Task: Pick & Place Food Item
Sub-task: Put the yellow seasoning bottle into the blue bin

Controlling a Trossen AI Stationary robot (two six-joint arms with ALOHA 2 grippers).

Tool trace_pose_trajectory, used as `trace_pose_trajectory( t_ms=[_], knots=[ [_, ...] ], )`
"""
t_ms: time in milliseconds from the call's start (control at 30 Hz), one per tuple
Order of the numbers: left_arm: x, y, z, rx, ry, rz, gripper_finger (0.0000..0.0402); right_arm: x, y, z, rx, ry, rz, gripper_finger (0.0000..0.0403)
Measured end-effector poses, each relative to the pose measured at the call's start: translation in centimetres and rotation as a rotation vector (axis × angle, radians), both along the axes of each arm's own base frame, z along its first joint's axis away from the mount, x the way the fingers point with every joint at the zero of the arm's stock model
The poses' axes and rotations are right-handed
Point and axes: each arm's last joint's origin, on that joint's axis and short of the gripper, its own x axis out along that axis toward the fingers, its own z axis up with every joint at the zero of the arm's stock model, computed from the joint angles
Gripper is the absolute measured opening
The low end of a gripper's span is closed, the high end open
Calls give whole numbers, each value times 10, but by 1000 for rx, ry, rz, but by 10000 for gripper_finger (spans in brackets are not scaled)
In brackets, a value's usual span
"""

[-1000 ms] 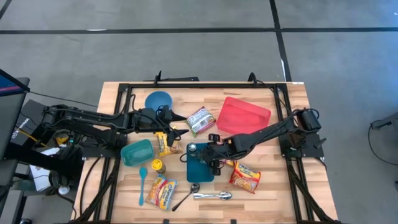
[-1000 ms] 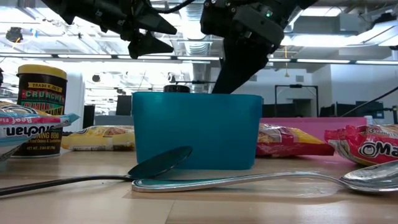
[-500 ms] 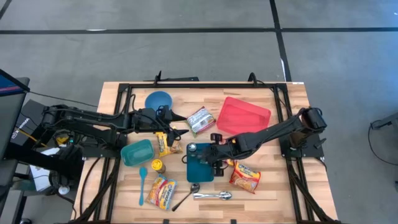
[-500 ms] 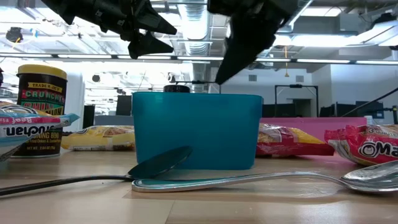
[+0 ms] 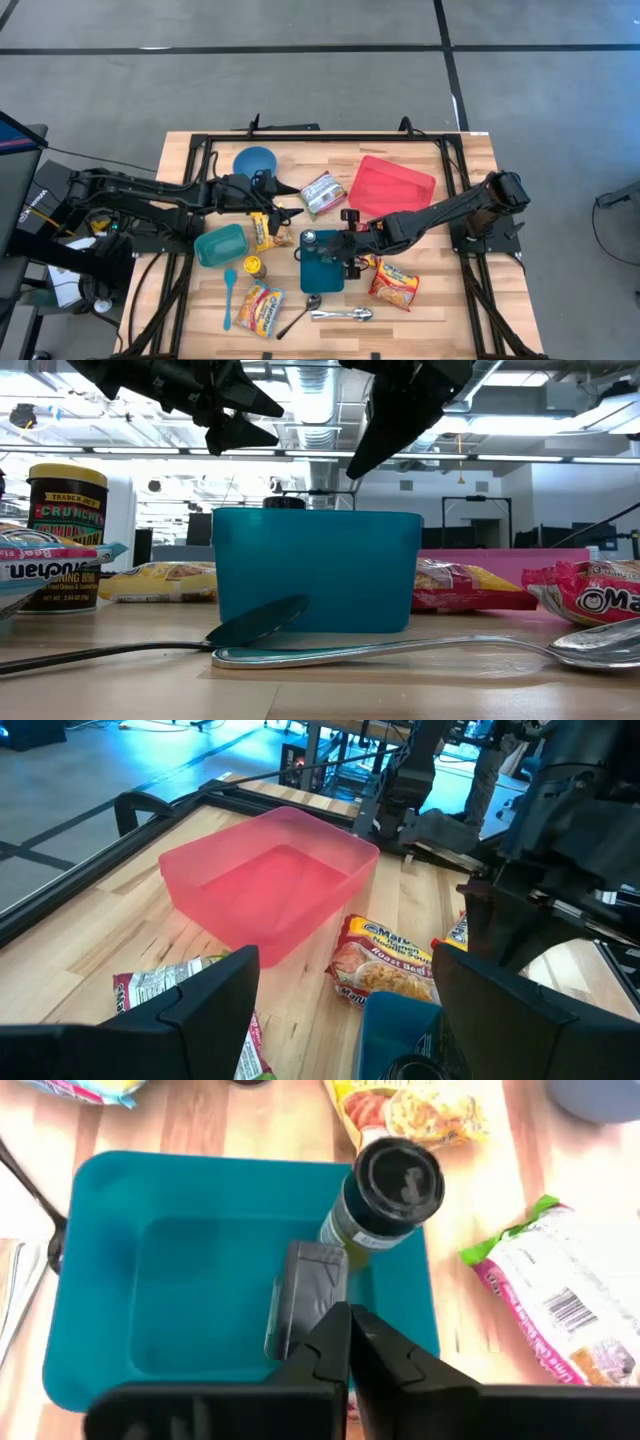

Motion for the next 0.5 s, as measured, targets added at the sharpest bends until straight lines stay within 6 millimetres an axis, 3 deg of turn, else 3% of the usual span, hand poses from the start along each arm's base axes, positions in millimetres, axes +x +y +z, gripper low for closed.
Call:
trace_pose_trajectory(
  t_ms=[500],
  knots=[
    [0, 0, 0, 0, 0, 0, 292, 7, 3, 0, -15, -133, -9, 1]
  ],
)
